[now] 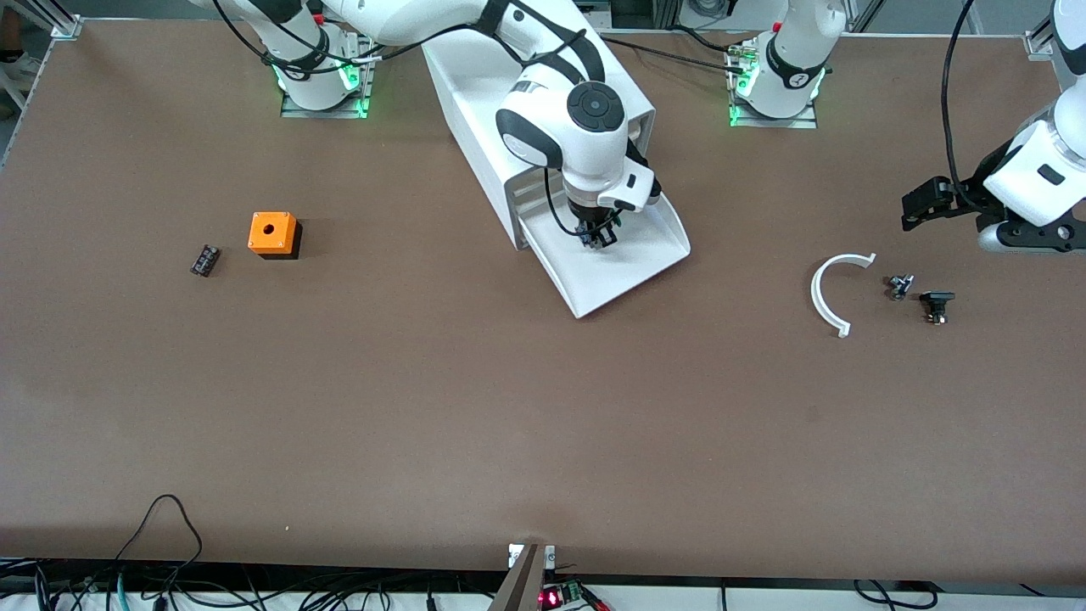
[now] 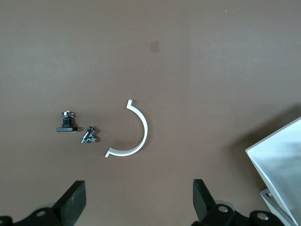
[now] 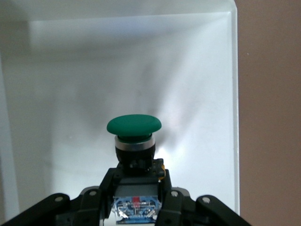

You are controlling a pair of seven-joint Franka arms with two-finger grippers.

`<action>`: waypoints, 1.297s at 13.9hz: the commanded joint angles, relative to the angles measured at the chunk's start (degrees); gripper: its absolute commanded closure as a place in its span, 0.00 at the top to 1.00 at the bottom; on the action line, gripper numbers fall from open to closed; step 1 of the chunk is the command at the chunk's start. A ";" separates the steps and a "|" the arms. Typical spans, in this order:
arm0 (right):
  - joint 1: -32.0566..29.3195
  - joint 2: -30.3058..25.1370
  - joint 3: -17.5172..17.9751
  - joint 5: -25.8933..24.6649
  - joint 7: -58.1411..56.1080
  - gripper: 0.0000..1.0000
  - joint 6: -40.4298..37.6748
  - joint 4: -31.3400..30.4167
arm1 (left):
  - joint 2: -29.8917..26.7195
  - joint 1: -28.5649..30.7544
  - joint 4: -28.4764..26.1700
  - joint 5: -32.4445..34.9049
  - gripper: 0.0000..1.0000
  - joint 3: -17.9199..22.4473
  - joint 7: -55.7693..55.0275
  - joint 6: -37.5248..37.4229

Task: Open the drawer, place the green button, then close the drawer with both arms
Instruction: 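Lower the button into the drawer and open the right gripper, then raise the right gripper away while the left gripper reaches the drawer front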

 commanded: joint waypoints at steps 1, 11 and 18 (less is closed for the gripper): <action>1.25 3.18 0.31 -4.09 4.74 0.30 1.03 2.53 | 0.93 0.06 -0.07 -0.23 1.00 0.08 0.06 1.06; 2.23 -2.32 0.40 -8.33 16.79 1.00 -0.45 2.71 | 3.91 -0.37 -0.68 -3.03 1.00 -0.09 -0.03 7.90; -4.54 -11.56 -3.01 -8.07 34.16 1.00 -2.83 1.57 | 9.80 -3.35 -8.93 -5.59 1.00 -5.09 -12.74 26.25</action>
